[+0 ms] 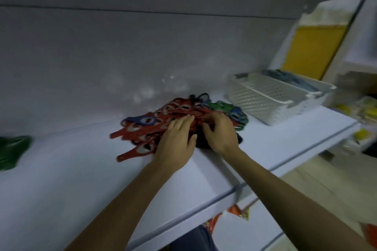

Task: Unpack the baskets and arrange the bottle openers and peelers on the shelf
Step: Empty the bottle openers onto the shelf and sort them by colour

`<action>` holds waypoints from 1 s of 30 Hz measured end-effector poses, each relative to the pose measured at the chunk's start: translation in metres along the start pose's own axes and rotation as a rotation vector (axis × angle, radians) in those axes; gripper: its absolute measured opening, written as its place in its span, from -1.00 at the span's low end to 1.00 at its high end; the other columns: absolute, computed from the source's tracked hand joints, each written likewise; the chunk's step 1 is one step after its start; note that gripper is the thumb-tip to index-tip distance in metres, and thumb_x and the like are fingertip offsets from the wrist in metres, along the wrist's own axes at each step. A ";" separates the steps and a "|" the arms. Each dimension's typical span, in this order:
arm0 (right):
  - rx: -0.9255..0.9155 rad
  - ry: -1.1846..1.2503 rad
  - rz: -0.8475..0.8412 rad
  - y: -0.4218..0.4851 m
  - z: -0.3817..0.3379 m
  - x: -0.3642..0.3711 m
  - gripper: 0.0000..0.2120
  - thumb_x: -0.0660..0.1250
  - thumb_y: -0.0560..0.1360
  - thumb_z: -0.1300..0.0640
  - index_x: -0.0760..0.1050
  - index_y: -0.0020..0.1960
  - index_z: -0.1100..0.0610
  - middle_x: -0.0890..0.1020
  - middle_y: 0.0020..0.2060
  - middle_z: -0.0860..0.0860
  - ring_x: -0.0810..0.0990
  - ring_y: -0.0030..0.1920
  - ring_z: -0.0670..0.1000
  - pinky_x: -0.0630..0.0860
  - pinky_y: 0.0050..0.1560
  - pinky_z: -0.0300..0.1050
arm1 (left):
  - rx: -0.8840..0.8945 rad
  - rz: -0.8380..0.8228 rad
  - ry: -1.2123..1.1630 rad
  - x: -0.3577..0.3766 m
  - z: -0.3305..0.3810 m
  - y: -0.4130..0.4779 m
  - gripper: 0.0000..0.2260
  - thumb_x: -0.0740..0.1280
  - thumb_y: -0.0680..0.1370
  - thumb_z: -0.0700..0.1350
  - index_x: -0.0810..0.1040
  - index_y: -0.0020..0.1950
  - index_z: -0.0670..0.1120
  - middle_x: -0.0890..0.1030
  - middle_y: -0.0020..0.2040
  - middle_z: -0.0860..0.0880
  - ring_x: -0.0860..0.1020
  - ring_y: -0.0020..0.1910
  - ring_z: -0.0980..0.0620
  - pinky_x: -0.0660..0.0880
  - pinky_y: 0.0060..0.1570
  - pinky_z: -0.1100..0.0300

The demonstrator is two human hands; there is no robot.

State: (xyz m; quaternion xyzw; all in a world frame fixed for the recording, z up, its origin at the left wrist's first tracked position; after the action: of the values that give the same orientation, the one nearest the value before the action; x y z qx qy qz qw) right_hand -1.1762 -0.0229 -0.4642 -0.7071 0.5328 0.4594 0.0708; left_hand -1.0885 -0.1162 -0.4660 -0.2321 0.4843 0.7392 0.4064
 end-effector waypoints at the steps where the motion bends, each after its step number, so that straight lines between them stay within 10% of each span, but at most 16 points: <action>1: 0.009 0.025 0.064 -0.002 0.013 -0.012 -0.79 0.26 0.50 0.20 0.56 0.10 0.17 0.59 0.07 0.10 0.49 0.13 0.10 0.44 0.12 0.01 | 0.012 0.004 -0.040 0.010 0.010 0.004 -0.57 0.27 0.57 -0.15 0.34 0.44 -0.17 0.41 0.40 -0.10 0.32 0.38 -0.06 0.19 0.35 0.21; 8: 0.125 0.004 0.175 0.010 0.078 -0.038 -0.79 0.20 0.54 0.23 0.56 0.09 0.16 0.58 0.06 0.11 0.50 0.12 0.12 0.45 0.04 -0.04 | 0.054 0.070 -0.147 0.030 0.022 0.002 -0.66 0.35 0.50 -0.28 0.51 0.28 -0.22 0.55 0.22 -0.12 0.47 0.24 -0.10 0.36 0.25 0.12; 18: 0.366 -0.415 -0.149 0.101 0.090 0.006 -0.43 0.24 0.46 -0.29 0.45 0.23 0.14 0.55 0.19 0.18 0.42 0.28 0.21 0.30 0.26 0.05 | -0.254 0.169 -0.540 0.024 -0.020 0.002 -0.76 0.27 0.56 -0.25 0.52 0.21 -0.06 0.58 0.08 0.07 0.54 0.08 0.21 0.46 0.03 0.42; 26: 0.285 -0.157 -0.189 0.119 0.077 0.028 -0.75 0.36 0.49 0.07 0.41 -0.24 0.21 0.55 -0.19 0.18 0.59 -0.07 0.18 0.40 -0.15 -0.09 | -0.383 0.231 -0.743 0.022 -0.036 0.001 -0.76 0.27 0.56 -0.26 0.50 0.10 0.06 0.60 -0.02 0.15 0.55 -0.02 0.35 0.44 -0.08 0.52; 30: 0.221 0.018 -0.172 0.116 0.071 0.024 -0.70 0.41 0.48 0.05 0.57 -0.09 0.33 0.64 -0.21 0.23 0.60 -0.19 0.17 0.48 -0.16 -0.03 | -0.413 0.242 -0.807 0.022 -0.039 0.000 -0.71 0.28 0.55 -0.26 0.49 0.04 0.16 0.60 -0.03 0.16 0.58 -0.06 0.27 0.48 -0.11 0.46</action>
State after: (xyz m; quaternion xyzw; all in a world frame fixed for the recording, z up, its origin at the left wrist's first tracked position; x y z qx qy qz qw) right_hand -1.3121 -0.0471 -0.4769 -0.7422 0.5183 0.3837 0.1826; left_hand -1.1031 -0.1428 -0.4985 0.0560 0.1538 0.8933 0.4187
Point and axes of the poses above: each hand's wrist, its own y-axis towards the middle knuckle, its own x-axis out of the palm, z = x × y, the point moved 10 cm from there along y, towards the middle knuckle
